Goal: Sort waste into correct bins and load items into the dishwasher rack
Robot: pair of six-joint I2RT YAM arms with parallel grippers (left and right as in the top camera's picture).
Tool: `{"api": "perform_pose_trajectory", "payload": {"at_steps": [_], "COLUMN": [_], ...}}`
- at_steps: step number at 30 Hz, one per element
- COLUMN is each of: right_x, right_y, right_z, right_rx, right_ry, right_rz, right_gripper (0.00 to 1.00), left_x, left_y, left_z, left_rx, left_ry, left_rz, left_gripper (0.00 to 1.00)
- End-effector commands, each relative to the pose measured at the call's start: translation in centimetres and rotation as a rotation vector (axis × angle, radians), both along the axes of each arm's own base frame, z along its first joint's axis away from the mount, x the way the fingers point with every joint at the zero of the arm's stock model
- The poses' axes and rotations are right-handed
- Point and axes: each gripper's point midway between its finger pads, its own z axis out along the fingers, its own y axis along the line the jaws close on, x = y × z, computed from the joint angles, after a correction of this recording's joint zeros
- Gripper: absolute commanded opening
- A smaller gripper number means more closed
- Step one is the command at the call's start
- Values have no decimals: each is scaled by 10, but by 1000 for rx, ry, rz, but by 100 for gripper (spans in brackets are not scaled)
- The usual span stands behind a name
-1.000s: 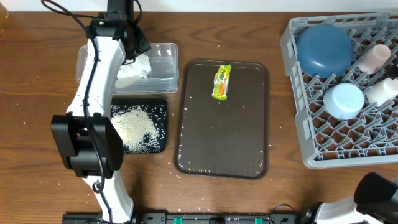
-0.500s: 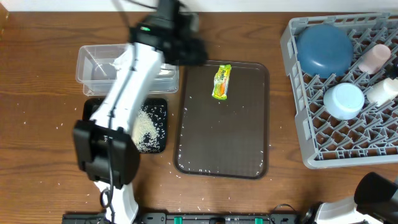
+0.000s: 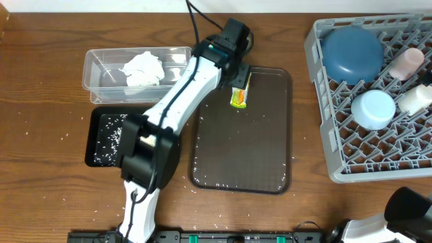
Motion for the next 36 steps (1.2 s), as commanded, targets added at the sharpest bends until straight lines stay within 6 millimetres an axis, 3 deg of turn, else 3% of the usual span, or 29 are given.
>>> {"api": "perform_pose_trajectory", "payload": {"at_steps": [1, 13, 22, 25, 29, 33, 36], "right_x": [-1, -1, -1, -1, -1, -1, -1], "right_y": [-3, -3, -3, -3, -3, -3, -3], "right_z": [-3, -3, -3, -3, -3, -3, -3], "right_rx": [-4, -4, -4, -4, -4, -4, -4], "right_ry": [13, 13, 13, 13, 13, 13, 13], "right_rz": [1, 1, 1, 1, 1, 1, 1], "right_gripper": [99, 99, 99, 99, 99, 99, 99], "left_x": [1, -6, -9, -9, -5, 10, 24], "left_y": [3, -5, -8, -8, -8, 4, 35], "left_z": [-21, -80, -90, -89, -63, -3, 51], "left_rx": [35, 45, 41, 40, 6, -48, -73], "left_ry": [25, 133, 157, 158, 130, 14, -109], "left_rz": [22, 81, 81, 85, 125, 224, 393], "left_gripper": [61, 59, 27, 6, 6, 6, 6]}}
